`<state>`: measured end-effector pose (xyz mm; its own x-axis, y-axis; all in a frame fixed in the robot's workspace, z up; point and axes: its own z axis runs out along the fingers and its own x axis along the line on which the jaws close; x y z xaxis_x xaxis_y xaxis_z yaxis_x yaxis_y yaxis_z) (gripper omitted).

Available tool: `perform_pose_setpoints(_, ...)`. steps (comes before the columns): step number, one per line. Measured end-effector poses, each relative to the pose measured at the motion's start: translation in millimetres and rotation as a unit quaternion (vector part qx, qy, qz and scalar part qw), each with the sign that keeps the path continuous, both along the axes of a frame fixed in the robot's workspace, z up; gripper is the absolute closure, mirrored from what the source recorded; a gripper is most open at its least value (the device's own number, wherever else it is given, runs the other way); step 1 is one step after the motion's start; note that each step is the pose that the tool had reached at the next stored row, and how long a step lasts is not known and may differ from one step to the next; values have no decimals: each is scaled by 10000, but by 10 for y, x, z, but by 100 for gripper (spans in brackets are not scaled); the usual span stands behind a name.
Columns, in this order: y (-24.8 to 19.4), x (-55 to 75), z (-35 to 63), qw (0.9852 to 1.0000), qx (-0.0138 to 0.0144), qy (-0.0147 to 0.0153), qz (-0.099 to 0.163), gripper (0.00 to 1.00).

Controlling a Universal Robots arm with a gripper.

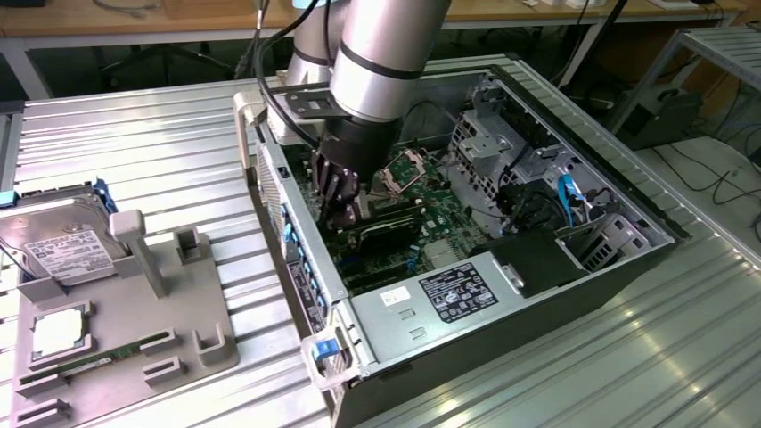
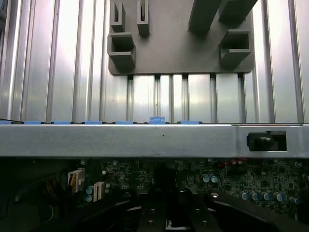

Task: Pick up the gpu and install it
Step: 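Press down on the gpu until it lock into place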

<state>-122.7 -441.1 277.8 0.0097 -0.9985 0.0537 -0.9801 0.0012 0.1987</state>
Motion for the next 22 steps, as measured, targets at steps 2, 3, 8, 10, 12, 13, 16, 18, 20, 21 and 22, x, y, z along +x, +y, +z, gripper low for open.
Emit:
perform_pose_setpoints(2, -23, -6, -1, 10000, 0, 14, 3, 89)
perform_pose_setpoints(3, -33, -9, -3, 10000, 0, 21, 4, 89)
perform_pose_setpoints(8, -111, -12, -17, 10000, -1, 92, 9, 89)
perform_pose_setpoints(10, -150, -12, -25, 9999, 0, 125, 11, 89)
perform_pose_setpoints(12, -184, -13, -39, 9999, -1, 167, 11, 89)
perform_pose_setpoints(13, -196, -12, -45, 9998, -1, 186, 12, 89)
perform_pose_setpoints(16, -229, -12, -59, 9997, 1, 236, 13, 89)
perform_pose_setpoints(18, -270, -13, -64, 9996, -2, 275, 16, 89)
perform_pose_setpoints(20, -275, -12, -75, 9995, 0, 302, 18, 89)
perform_pose_setpoints(21, -275, -12, -80, 9995, -2, 319, 19, 89)
perform_pose_setpoints(22, -271, -12, -81, 9995, -5, 324, 20, 89)
